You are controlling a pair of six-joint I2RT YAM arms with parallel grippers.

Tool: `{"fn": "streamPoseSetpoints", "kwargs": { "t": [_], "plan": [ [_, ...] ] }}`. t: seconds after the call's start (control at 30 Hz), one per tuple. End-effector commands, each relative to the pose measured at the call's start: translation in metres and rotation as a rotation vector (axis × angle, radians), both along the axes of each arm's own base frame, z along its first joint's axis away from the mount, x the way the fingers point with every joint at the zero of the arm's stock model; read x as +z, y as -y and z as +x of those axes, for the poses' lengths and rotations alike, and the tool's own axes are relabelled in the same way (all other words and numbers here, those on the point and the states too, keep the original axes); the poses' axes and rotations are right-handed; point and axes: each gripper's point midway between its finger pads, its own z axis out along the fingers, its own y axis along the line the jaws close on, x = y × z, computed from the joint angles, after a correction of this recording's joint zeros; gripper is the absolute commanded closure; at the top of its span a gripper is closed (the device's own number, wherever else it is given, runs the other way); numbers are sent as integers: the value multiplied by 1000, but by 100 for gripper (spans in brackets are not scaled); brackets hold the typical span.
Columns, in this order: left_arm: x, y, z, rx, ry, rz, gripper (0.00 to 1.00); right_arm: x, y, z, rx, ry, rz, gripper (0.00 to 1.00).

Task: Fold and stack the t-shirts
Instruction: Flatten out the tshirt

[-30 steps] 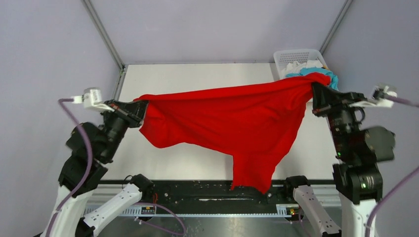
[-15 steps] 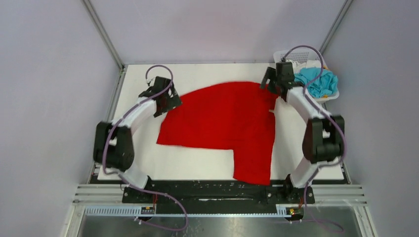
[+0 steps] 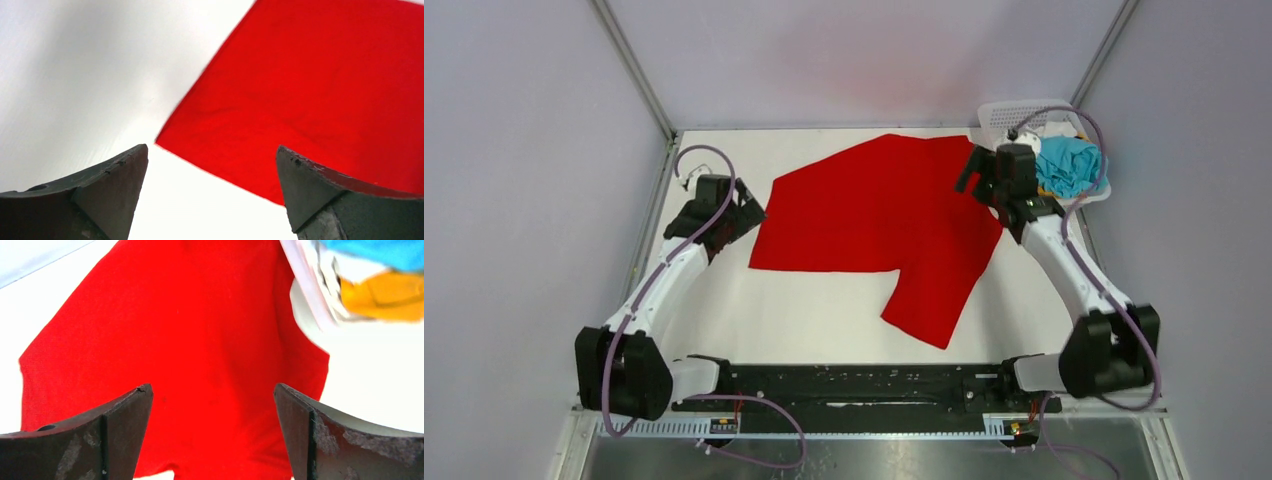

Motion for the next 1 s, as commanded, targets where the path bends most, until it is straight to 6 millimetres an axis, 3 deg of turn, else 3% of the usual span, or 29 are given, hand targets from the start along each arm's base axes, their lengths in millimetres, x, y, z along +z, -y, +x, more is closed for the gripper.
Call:
{"fn": "streamPoseSetpoints", "kwargs": {
  "t": [0.0, 0.17, 0.3, 0.67, 0.97],
  "plan": [
    [-26, -21, -31, 75, -44, -15, 1, 1, 1, -49, -52, 57, 85, 0],
    [-54, -33, -39, 112, -128, -73, 1, -11, 13, -95, -73, 80, 82, 1],
    [-76, -30, -31, 132, -236, -89, 4, -21, 12, -115, -65, 78, 105, 0],
    [-123, -18, -7, 169, -394, -148, 16, -25, 11, -127, -31, 70, 97, 1],
    [-135, -2, -6, 154, -441, -157, 30, -24, 17, -127, -53, 77, 72, 0]
  ]
}}
